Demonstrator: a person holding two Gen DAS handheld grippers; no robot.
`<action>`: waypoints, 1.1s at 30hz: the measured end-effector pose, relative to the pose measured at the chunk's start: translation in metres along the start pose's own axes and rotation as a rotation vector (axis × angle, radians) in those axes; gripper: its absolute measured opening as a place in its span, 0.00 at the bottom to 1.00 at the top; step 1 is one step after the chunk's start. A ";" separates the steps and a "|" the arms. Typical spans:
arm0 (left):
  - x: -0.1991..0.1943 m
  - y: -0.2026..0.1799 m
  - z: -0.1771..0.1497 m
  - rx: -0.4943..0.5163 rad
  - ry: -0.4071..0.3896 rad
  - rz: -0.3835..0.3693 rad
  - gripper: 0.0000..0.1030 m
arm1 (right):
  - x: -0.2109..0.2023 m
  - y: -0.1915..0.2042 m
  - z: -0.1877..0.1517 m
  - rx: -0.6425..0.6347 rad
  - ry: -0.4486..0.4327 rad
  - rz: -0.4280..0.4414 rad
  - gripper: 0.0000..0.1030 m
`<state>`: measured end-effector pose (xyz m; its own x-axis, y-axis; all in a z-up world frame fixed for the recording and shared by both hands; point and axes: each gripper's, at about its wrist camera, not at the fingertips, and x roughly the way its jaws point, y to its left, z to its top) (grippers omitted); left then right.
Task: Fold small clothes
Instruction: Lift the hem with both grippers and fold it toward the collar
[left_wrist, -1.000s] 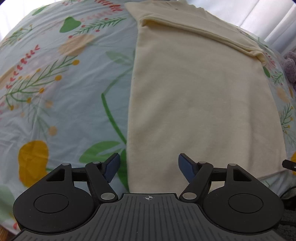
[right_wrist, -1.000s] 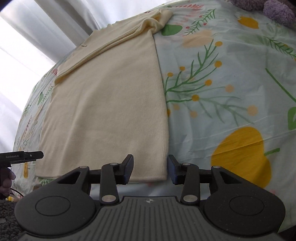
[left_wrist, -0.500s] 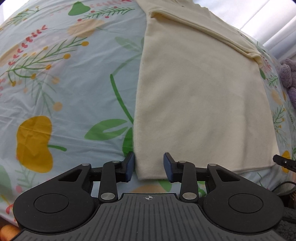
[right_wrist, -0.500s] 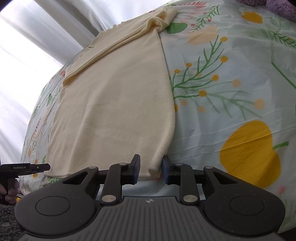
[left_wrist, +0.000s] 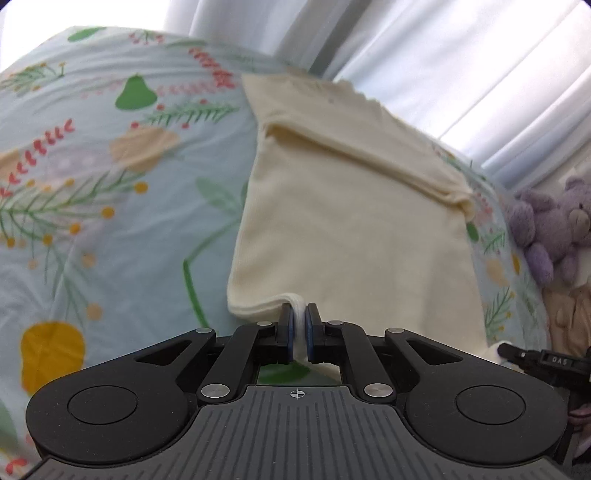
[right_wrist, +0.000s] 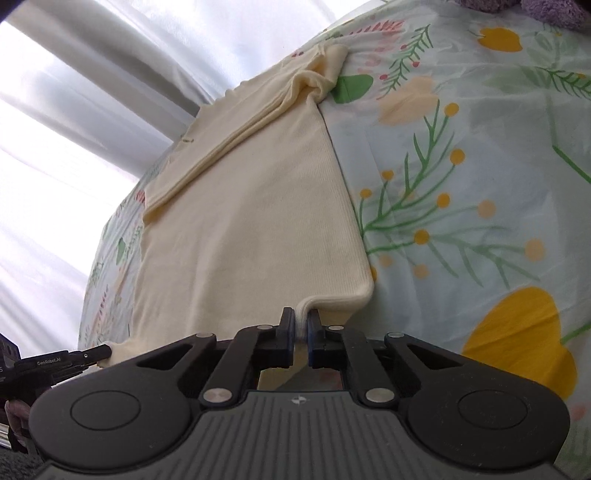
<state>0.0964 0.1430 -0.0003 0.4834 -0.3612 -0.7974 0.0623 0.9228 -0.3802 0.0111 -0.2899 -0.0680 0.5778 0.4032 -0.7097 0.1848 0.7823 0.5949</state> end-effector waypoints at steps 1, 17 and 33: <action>0.000 0.000 0.009 0.003 -0.027 0.002 0.08 | 0.003 0.003 0.009 -0.004 -0.015 -0.004 0.05; 0.097 0.004 0.094 0.080 -0.201 0.179 0.17 | 0.089 0.046 0.117 -0.302 -0.252 -0.226 0.10; 0.117 0.008 0.083 0.176 -0.123 0.100 0.26 | 0.111 0.045 0.108 -0.473 -0.126 -0.266 0.29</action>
<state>0.2261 0.1196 -0.0583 0.5966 -0.2575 -0.7601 0.1545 0.9663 -0.2061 0.1698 -0.2613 -0.0794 0.6560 0.1253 -0.7443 -0.0231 0.9890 0.1460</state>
